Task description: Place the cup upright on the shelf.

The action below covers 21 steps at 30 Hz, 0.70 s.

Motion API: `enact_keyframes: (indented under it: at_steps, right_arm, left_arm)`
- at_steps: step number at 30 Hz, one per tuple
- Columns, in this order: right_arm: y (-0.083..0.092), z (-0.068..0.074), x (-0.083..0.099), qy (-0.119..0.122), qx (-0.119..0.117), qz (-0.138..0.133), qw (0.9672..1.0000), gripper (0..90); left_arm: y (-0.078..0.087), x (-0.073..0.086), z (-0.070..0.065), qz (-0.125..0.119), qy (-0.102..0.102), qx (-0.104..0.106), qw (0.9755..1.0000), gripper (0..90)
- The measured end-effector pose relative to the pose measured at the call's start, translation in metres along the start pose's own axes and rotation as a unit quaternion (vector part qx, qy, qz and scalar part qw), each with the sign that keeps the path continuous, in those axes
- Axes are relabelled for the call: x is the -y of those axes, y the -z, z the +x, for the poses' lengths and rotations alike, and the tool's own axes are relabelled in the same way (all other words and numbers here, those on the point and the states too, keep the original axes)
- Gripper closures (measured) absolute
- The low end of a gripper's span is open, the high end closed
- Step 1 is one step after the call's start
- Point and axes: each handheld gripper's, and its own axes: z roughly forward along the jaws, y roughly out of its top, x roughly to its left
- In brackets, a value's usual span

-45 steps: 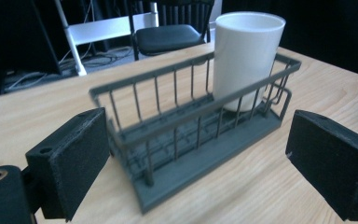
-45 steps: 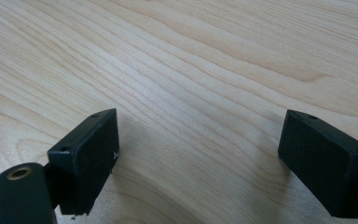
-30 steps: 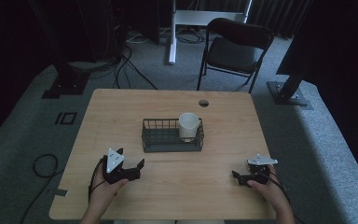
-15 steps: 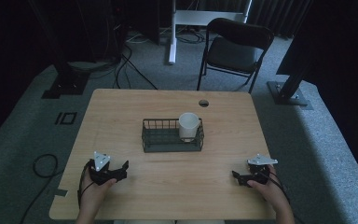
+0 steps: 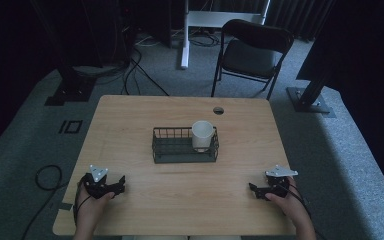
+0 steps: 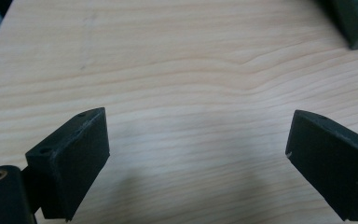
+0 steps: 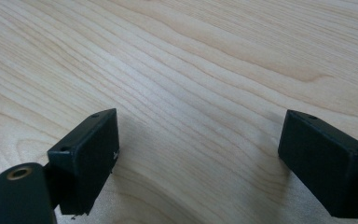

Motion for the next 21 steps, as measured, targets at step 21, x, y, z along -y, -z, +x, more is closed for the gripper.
enact_keyframes:
  at_steps: [21]
  right_arm:
    - [0.000,0.000,0.000,0.000,0.000,0.000,1.0000,11.9]
  left_arm:
    - [0.000,0.010,0.031,0.051,0.018,0.004,0.9985,6.6]
